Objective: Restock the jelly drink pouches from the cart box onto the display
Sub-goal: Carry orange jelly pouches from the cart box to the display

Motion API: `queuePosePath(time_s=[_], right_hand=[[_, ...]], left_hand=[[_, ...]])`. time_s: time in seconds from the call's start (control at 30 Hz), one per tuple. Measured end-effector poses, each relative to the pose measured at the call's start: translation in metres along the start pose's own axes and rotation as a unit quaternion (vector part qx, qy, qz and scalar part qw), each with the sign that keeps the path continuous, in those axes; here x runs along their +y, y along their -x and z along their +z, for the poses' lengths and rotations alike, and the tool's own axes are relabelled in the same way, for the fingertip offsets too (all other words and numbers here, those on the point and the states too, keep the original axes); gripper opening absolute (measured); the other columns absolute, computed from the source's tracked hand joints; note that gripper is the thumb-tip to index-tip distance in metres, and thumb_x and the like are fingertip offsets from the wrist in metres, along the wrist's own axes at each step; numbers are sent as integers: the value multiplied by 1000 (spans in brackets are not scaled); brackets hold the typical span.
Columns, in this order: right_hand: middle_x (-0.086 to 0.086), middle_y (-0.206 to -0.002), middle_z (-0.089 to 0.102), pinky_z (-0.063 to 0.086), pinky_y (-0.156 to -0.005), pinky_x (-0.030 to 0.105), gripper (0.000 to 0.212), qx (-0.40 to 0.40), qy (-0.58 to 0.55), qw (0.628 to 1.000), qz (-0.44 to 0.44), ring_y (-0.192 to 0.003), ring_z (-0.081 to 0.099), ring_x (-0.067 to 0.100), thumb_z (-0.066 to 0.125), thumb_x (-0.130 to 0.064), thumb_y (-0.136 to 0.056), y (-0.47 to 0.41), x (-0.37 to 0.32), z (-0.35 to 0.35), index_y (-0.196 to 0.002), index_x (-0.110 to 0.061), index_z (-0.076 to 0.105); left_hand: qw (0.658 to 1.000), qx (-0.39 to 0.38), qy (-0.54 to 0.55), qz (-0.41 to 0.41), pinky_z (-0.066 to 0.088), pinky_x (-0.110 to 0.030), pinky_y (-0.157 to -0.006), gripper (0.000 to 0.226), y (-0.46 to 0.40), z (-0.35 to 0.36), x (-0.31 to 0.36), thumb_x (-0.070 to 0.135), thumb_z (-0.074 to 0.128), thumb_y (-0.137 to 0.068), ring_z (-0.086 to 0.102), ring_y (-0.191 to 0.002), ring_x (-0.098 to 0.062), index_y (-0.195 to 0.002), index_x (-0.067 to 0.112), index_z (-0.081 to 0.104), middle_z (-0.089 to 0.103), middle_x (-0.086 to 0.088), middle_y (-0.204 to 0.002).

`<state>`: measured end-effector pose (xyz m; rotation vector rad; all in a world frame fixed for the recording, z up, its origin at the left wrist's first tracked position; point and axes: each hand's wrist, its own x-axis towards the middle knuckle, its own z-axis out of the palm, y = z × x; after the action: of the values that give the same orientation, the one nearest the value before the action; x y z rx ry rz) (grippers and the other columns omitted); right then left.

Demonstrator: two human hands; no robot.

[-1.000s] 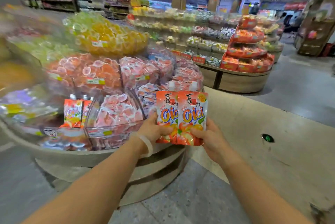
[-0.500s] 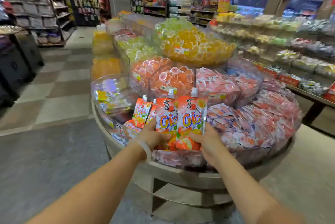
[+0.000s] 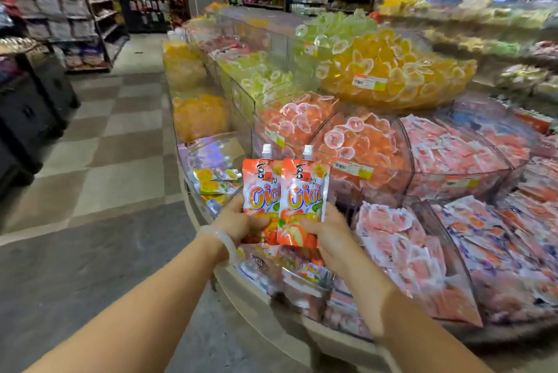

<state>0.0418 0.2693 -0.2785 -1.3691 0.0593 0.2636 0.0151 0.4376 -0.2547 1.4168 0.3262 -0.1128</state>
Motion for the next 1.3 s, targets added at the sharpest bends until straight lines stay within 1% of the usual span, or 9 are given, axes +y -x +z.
queuePosePath(time_s=[0.23, 0.37, 0.47, 0.53, 0.7, 0.87, 1.03, 1.13, 1.3], right_hand=[[2, -126, 62, 43, -105, 44, 51, 52, 30, 998, 15, -116, 57, 22, 60, 0, -88, -55, 5, 16, -133, -18, 47], [15, -127, 57, 45, -82, 30, 49, 100, 52, 993, 36, -102, 51, 17, 56, 7, -89, -72, 13, 4, -134, -4, 43], [30, -118, 59, 43, -71, 30, 51, 108, 76, 991, 27, -92, 51, 23, 66, -1, -72, -83, 31, -3, -120, 8, 52], [18, -112, 61, 46, -72, 31, 47, 120, 55, 990, 58, -91, 54, 23, 65, -4, -72, -90, 50, -7, -117, -3, 54], [14, -118, 60, 49, -94, 41, 47, 197, 58, 969, 138, -106, 60, 29, 59, 0, -85, -102, 97, -11, -128, -13, 47], [14, -107, 51, 41, -66, 25, 51, 256, 61, 948, 180, -87, 50, 21, 60, 5, -84, -110, 117, -5, -131, -8, 44], [7, -98, 60, 47, -66, 22, 47, 269, 86, 939, 194, -80, 56, 16, 59, 9, -84, -112, 129, -3, -127, -2, 46], [6, -106, 57, 47, -69, 18, 44, 304, 139, 921, 200, -93, 55, 19, 57, 1, -88, -114, 124, 6, -129, -7, 45], [15, -117, 57, 48, -91, 35, 47, 368, 336, 846, 190, -108, 55, 32, 62, -11, -79, -110, 118, 17, -123, -6, 48]], left_hand=[[998, -46, -54, -7, 40, -12, -38, 40, -79, -17, 21, -22, 54, -80, 49, -31, -5, -105, 8, 58, 61, 5, -44], [993, -58, -86, -52, 33, -9, -35, 32, -111, -11, 3, -20, 57, -80, 40, -27, -4, -94, 8, 59, 54, 6, -37], [991, -42, -107, -68, 44, -20, -54, 32, -135, -6, -21, -21, 60, -76, 55, -57, -15, -102, -3, 63, 63, -8, -62], [989, -27, -113, -93, 46, -24, -58, 37, -147, -3, -35, -22, 60, -76, 56, -72, -21, -106, -1, 63, 64, -10, -77], [978, -24, -156, -136, 47, -35, -73, 35, -175, -8, -68, -21, 57, -79, 55, -81, -25, -98, 8, 59, 63, -13, -88], [948, -47, -260, -176, 43, -31, -71, 28, -199, -14, -74, -13, 59, -82, 53, -79, -22, -78, 13, 49, 55, -7, -76], [915, -100, -345, -184, 44, -24, -59, 18, -218, -13, -82, -9, 50, -87, 52, -70, -22, -101, 2, 55, 56, -8, -78], [907, -84, -372, -176, 40, -24, -71, 16, -220, -12, -86, -2, 56, -87, 50, -87, -21, -102, 3, 58, 60, -10, -92], [827, -106, -523, -178, 47, -31, -87, 56, -209, -8, -79, 36, 62, -85, 58, -113, -29, -127, 2, 48, 60, -14, -123]])
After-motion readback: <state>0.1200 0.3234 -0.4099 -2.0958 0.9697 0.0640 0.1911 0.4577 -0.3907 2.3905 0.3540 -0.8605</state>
